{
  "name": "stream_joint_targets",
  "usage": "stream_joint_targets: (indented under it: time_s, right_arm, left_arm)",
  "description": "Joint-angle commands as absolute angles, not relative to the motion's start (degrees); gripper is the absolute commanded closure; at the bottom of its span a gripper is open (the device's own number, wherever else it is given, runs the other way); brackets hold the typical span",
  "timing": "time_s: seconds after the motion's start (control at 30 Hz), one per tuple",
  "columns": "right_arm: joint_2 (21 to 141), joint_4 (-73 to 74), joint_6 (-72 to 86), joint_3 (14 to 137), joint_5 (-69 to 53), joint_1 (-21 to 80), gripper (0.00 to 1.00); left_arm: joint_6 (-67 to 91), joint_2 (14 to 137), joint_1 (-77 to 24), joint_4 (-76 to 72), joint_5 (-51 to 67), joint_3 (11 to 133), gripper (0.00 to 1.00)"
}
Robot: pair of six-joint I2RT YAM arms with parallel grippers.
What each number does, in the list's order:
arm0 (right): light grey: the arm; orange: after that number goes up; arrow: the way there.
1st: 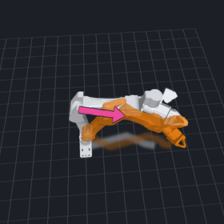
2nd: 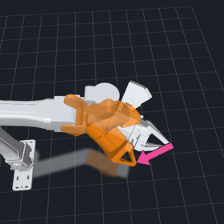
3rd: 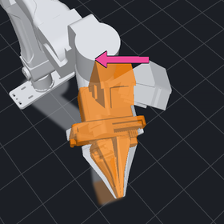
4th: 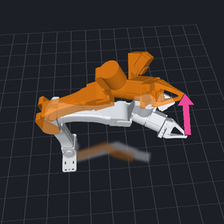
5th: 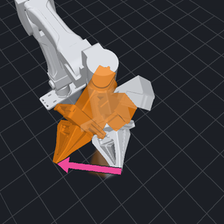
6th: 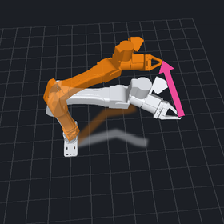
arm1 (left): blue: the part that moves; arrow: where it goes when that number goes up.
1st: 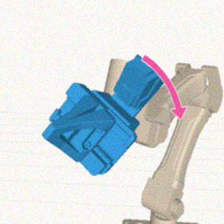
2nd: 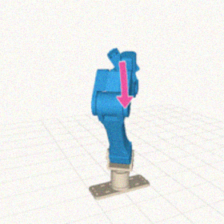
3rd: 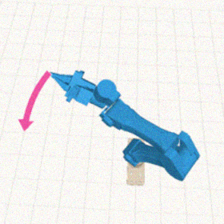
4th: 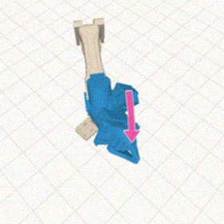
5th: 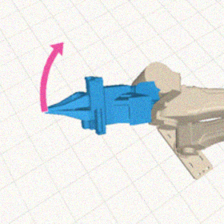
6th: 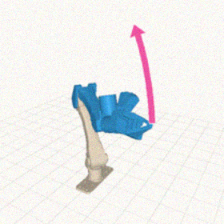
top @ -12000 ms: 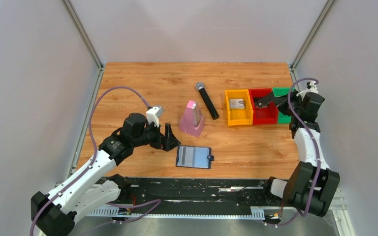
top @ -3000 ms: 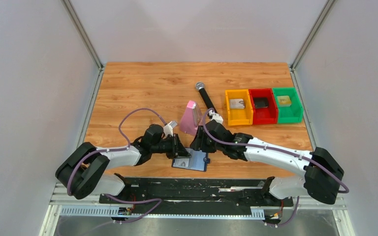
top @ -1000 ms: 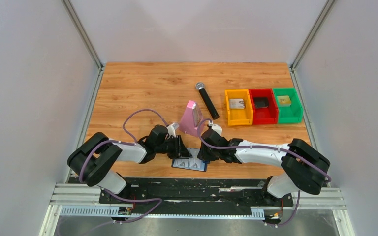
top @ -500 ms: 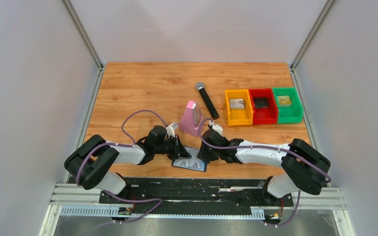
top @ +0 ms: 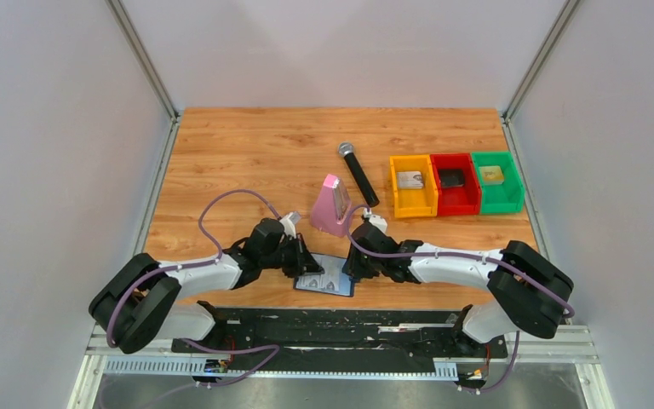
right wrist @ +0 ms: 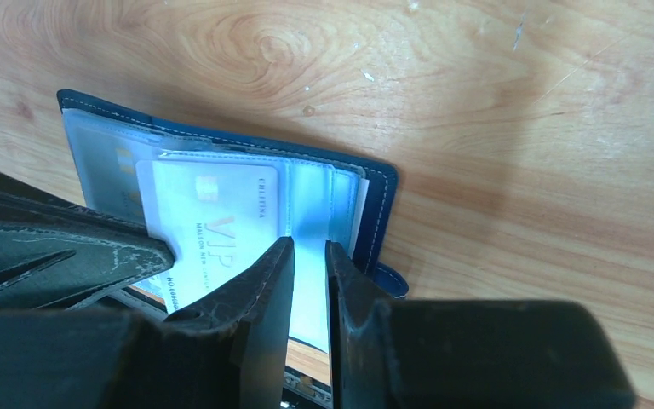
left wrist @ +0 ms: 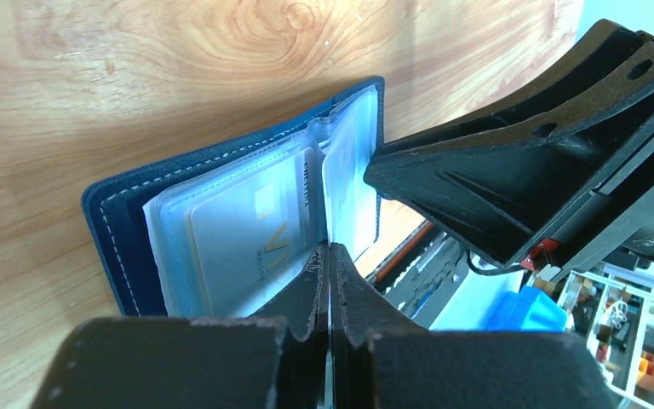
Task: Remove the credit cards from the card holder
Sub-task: Remove the credit card from the card holder.
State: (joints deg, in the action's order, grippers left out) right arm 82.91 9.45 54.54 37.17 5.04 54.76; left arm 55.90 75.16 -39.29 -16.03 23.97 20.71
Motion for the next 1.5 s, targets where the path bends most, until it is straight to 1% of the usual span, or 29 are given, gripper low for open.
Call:
stream_joint_targets:
  time_s: [0.0, 0.23, 0.4, 0.63, 0.9, 0.93, 0.97, 1.07, 1.1, 1.17, 1.4, 1.47]
  right_arm:
    - [81.94, 11.18, 53.97, 36.29, 5.99, 54.07, 0.78]
    - [82.39, 11.16, 53.73, 36.79, 5.54, 53.9, 0.78]
    - [80.91, 11.24, 52.28, 38.29, 4.14, 53.88, 0.79]
    - [77.51, 11.08, 50.67, 40.26, 1.67, 54.12, 0.78]
    - [81.98, 5.81, 50.05, 41.09, -3.75, 54.18, 0.77]
    - [82.7, 5.61, 49.92, 41.27, -3.77, 54.12, 0.77]
    - [83.3, 5.42, 49.75, 41.37, -3.67, 54.14, 0.77]
    - [85.26, 5.36, 49.43, 41.57, -3.01, 53.99, 0.78]
    - [85.86, 5.48, 49.49, 41.57, -2.99, 53.97, 0.78]
    - [86.79, 5.54, 49.82, 41.21, -2.8, 53.88, 0.78]
    - [87.62, 5.62, 50.44, 39.26, -0.84, 53.64, 0.79]
    - [87.68, 5.67, 50.53, 38.96, -0.73, 53.61, 0.79]
  left_arm:
    - [54.07, 70.46, -38.4, -11.61, 20.1, 20.68, 1.0]
    - [53.8, 66.1, -37.05, -8.18, 19.41, 20.28, 1.0]
    - [54.07, 66.13, -36.78, -10.56, 21.63, 19.72, 1.0]
    - [54.83, 68.84, -36.68, -12.47, 24.62, 20.17, 1.0]
    - [56.51, 72.97, -36.66, -16.8, 27.12, 19.98, 1.0]
    - [56.51, 73.04, -36.65, -16.79, 27.05, 19.96, 0.98]
    - [56.47, 73.0, -36.65, -16.53, 26.6, 19.89, 0.95]
    - [55.87, 72.4, -36.65, -15.86, 26.04, 19.86, 0.91]
    - [55.75, 72.32, -36.65, -15.57, 25.84, 19.86, 0.92]
    - [55.31, 72.18, -36.67, -15.35, 25.76, 19.82, 1.0]
    - [54.84, 71.42, -35.14, -15.3, 26.67, 19.26, 1.0]
    - [54.47, 71.4, -34.93, -14.81, 26.98, 19.58, 0.9]
